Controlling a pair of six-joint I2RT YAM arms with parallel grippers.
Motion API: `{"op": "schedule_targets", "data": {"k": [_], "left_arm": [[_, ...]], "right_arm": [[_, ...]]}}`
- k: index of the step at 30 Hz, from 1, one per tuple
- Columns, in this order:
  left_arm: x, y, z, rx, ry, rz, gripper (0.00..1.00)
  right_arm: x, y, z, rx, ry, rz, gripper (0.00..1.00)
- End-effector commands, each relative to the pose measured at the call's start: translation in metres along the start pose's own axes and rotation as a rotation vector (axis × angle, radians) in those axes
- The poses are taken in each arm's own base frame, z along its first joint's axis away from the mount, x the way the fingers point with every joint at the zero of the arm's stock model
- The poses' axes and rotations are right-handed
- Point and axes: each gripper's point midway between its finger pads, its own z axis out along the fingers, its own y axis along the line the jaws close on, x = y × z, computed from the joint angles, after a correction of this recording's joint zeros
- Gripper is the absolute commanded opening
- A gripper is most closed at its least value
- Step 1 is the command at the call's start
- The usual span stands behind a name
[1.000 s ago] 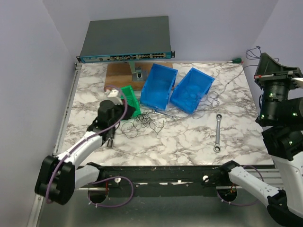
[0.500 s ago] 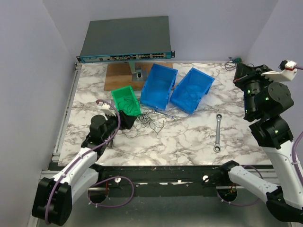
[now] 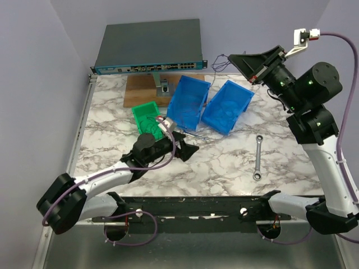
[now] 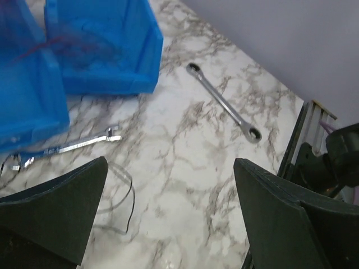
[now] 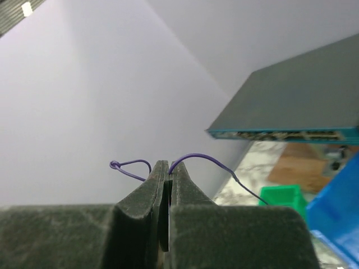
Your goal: Untangle the cables
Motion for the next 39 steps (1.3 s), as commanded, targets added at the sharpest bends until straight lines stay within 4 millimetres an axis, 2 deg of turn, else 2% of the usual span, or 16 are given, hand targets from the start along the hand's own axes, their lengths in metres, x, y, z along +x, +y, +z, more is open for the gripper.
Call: {"op": "schedule_targets", "data": {"k": [1,3,4,5,6,8,9,10,11,13,17,21,25,30,33,39], "left_arm": [[-0.063,-0.021,0.040,-0.004,-0.169,0.100,0.99],[-0.078,-0.015,0.056,-0.061,-0.192,0.100,0.99],[-0.087,-0.005,0.062,-0.126,-0.212,0.091,0.99],[-0.089,0.010,0.064,-0.211,-0.216,0.069,0.92],[-0.092,0.025,0.064,-0.289,-0.220,0.045,0.76],[-0.098,0.051,0.051,-0.406,-0.273,-0.015,0.35],[-0.095,0.062,0.041,-0.456,-0.306,-0.048,0.28],[-0.097,0.068,0.034,-0.477,-0.342,-0.066,0.27],[-0.098,0.076,0.027,-0.503,-0.368,-0.085,0.30],[-0.095,0.095,0.018,-0.561,-0.355,-0.135,0.55],[-0.099,0.115,0.005,-0.561,-0.368,-0.216,0.62],[-0.105,0.078,0.020,-0.323,-0.321,-0.137,0.76],[-0.087,0.064,0.028,-0.262,-0.244,-0.111,0.80],[-0.076,0.057,0.015,-0.259,-0.199,-0.097,0.80],[-0.076,0.068,-0.005,-0.359,-0.181,-0.067,0.81],[-0.076,0.095,-0.047,-0.555,-0.156,-0.057,0.83]], "right_arm": [[0.003,0.058,-0.009,-0.241,0.097,0.138,0.01],[0.002,0.062,-0.013,-0.257,0.096,0.157,0.01],[0.002,0.062,-0.014,-0.259,0.093,0.164,0.01],[0.001,0.063,-0.018,-0.258,0.084,0.165,0.01],[-0.001,0.062,-0.020,-0.250,0.072,0.163,0.01],[-0.006,0.059,-0.026,-0.223,0.038,0.148,0.01],[-0.009,0.059,-0.030,-0.212,0.024,0.135,0.01],[-0.013,0.060,-0.035,-0.206,0.009,0.124,0.01],[-0.015,0.061,-0.038,-0.200,0.000,0.117,0.01],[-0.019,0.063,-0.045,-0.198,-0.014,0.110,0.01],[-0.018,0.062,-0.053,-0.188,-0.024,0.111,0.01],[-0.014,0.048,-0.050,-0.131,-0.026,0.101,0.01],[-0.012,0.040,-0.046,-0.104,-0.028,0.091,0.01],[0.001,0.024,-0.039,-0.067,-0.001,0.093,0.01],[0.020,0.008,-0.027,-0.049,0.049,0.099,0.01],[0.079,-0.030,0.009,-0.063,0.206,0.101,0.01]]}}
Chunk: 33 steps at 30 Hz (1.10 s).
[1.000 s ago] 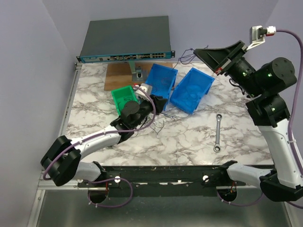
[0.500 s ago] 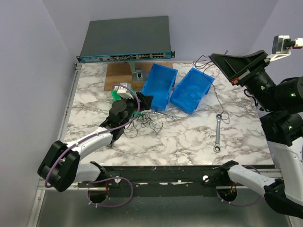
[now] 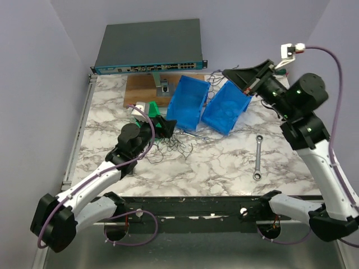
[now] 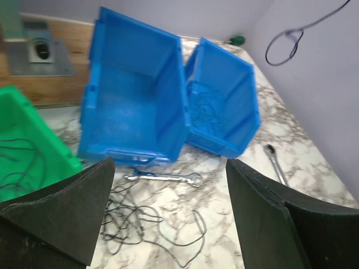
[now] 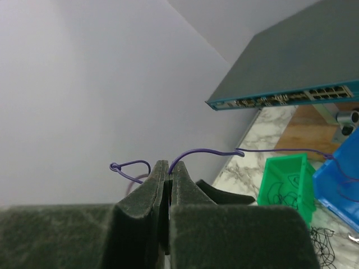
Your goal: Untangle the cables
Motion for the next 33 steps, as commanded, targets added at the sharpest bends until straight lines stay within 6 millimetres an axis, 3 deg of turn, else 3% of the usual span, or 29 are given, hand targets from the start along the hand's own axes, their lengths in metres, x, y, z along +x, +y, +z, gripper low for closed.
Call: {"op": "schedule_targets", "data": {"k": [1,7,16,22,26,33], "left_arm": [[0.006,0.046,-0.025,-0.215,0.047,0.056,0.84],[0.008,0.076,-0.046,-0.345,0.010,0.108,0.84],[0.014,0.098,-0.054,-0.426,-0.038,0.139,0.81],[0.026,0.116,-0.053,-0.519,-0.024,0.066,0.83],[0.029,0.127,-0.049,-0.566,0.017,0.014,0.85],[0.021,0.163,-0.077,-0.698,-0.099,-0.126,0.82]], "right_arm": [[0.043,-0.032,0.029,-0.035,0.144,-0.014,0.01],[0.081,-0.066,0.059,-0.067,0.249,-0.002,0.01],[0.105,-0.104,0.084,-0.033,0.295,0.018,0.01],[0.141,-0.098,0.098,-0.109,0.396,-0.017,0.01],[0.158,-0.083,0.109,-0.126,0.430,-0.075,0.01],[0.177,-0.057,0.128,-0.198,0.465,-0.095,0.01]]}}
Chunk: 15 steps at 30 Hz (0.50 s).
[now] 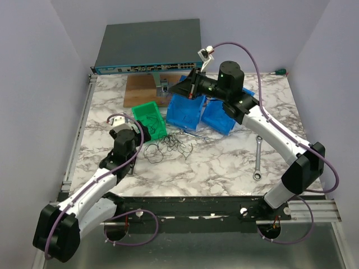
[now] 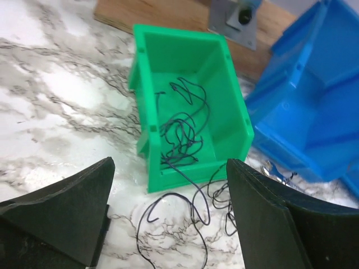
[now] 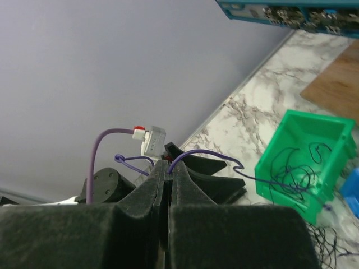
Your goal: Untangle the cables
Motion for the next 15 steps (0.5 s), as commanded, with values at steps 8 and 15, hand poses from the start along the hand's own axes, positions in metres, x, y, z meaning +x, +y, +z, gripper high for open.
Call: {"op": "schedule_targets", "data": {"k": [8,15], "left_arm": [[-0.017,0.087,-0.030,-0.368,-0.226,-0.368,0.65],[-0.018,0.086,-0.030,-0.361,-0.225,-0.368,0.64]], "right_arm": [[0.014,0.023,0.058,-0.113,0.062,-0.053,0.01],[0.034,0.002,0.095,-0.115,0.093,-0.038,0.01]]}}
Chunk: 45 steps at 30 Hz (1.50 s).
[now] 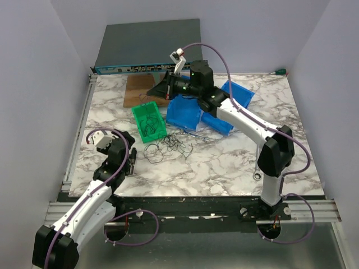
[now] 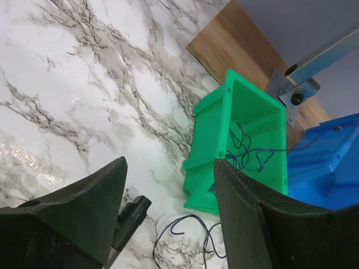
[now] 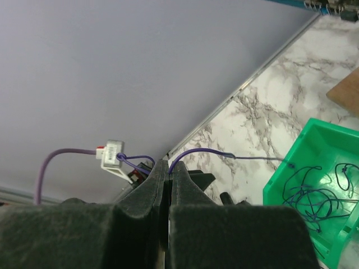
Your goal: Untangle the cables
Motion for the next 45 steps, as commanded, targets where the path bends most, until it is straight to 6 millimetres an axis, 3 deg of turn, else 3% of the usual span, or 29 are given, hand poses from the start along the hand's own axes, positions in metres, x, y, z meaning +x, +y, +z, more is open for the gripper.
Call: {"op": "schedule_targets", "data": {"k": [1,10,18,20,35,45], "left_arm": [[-0.004,0.011,0.001,-0.054,-0.027,-0.017,0.64],[0.000,0.003,0.001,-0.011,-0.003,0.020,0.64],[0.001,-0.010,0.003,0.040,0.019,0.081,0.64],[0.003,-0.013,0.003,0.049,0.029,0.099,0.64],[0.013,-0.028,0.006,0.115,0.082,0.182,0.66],[0.020,-0.038,0.006,0.172,0.117,0.231,0.68]], "right_arm": [[0.008,-0.009,0.020,-0.020,0.015,-0.017,0.01],[0.071,-0.092,0.048,0.135,0.103,0.028,0.01],[0.131,-0.160,0.058,0.553,0.178,-0.209,0.01],[0.135,-0.177,0.056,0.665,0.166,-0.260,0.01],[0.135,-0.222,0.034,1.021,0.174,-0.536,0.01],[0.191,-0.233,0.051,0.940,0.307,-0.578,0.02]]}}
